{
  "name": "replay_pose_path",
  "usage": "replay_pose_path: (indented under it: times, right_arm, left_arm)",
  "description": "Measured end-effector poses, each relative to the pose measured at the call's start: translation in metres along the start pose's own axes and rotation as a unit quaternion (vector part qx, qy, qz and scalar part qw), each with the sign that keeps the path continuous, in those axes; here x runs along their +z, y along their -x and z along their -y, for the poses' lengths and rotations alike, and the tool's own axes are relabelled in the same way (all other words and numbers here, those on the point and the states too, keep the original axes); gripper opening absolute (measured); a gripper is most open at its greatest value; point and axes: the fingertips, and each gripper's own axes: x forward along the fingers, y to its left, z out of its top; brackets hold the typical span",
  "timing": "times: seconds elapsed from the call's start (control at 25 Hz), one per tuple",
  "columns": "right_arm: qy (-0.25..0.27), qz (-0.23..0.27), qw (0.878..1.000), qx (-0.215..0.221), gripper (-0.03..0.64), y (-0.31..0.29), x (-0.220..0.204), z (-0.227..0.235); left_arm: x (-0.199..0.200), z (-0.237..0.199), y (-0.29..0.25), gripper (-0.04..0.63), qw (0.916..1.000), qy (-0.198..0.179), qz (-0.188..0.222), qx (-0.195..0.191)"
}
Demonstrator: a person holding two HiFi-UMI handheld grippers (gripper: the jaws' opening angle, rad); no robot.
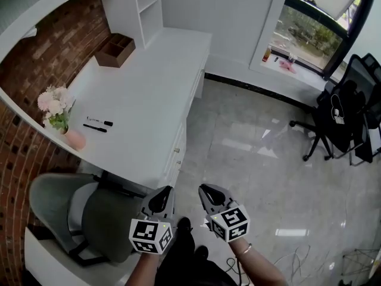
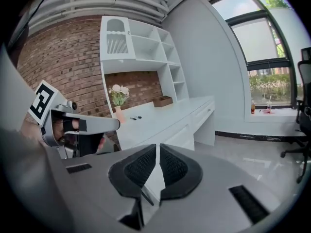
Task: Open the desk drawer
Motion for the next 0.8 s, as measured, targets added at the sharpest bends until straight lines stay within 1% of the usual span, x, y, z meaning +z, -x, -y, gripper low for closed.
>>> replay_pose_path:
  times: [0.08, 0.16, 0.28, 0.36, 0.48, 0.6, 0.72, 0.8]
  right_arm:
    - [0.01, -0.017, 1.0, -0.002, 0.002, -0.02, -0.006, 0.008]
    - [0.021, -0.034, 0.999, -0.003, 0.002, -0.037, -0.014, 0.016]
    - [0.019, -0.047, 0.999, 0.0, 0.002, -0.059, -0.027, 0.027]
    - [0.014, -0.056, 0.998, 0.006, 0.012, -0.074, -0.039, 0.035]
    - [0.009, -0.074, 0.997, 0.02, 0.05, -0.093, -0.061, 0.045]
    - [0.014, -0.095, 0.995, 0.036, 0.055, -0.11, -0.086, 0.055]
    - [0.022, -0.113, 0.992, 0.05, 0.061, -0.128, -0.107, 0.067]
    - [0.03, -0.12, 0.991, 0.058, 0.061, -0.14, -0.115, 0.077]
  left_arm:
    - [0.0, -0.006, -0.016, 0.026, 1.0, 0.002, -0.002, -0.005]
    - [-0.004, -0.01, -0.028, 0.026, 0.9999, 0.013, -0.003, -0.006]
    - [-0.013, -0.016, -0.045, 0.026, 0.9997, 0.022, -0.008, -0.002]
    - [-0.021, -0.019, -0.055, 0.026, 0.9997, 0.022, -0.013, 0.002]
    - [-0.036, -0.02, -0.069, 0.026, 0.9995, 0.019, -0.024, 0.006]
    - [-0.051, -0.023, -0.081, 0.026, 0.9992, 0.014, -0.033, 0.014]
    - [-0.067, -0.026, -0.094, 0.026, 0.9986, 0.02, -0.042, 0.025]
    - [-0.074, -0.025, -0.105, 0.026, 0.9986, 0.012, -0.042, 0.029]
